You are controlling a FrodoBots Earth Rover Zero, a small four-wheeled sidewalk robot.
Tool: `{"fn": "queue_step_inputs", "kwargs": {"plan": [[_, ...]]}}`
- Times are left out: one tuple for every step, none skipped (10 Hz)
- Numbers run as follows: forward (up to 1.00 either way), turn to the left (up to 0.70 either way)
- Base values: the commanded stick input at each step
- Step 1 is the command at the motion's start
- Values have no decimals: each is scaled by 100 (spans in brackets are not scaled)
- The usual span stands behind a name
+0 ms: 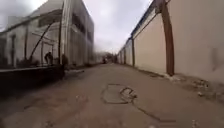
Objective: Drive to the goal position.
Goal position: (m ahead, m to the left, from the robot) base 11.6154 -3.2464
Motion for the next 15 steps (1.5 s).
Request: {"fn": "queue_step_inputs", "kwargs": {"plan": [[70, 8], [70, 5], [70, 7], [70, 12], [70, 8], [70, -3], [70, -24], [70, -35], [70, -35], [70, -9], [70, 0], [70, 0], [70, 0], [70, 0], [70, 0]]}}
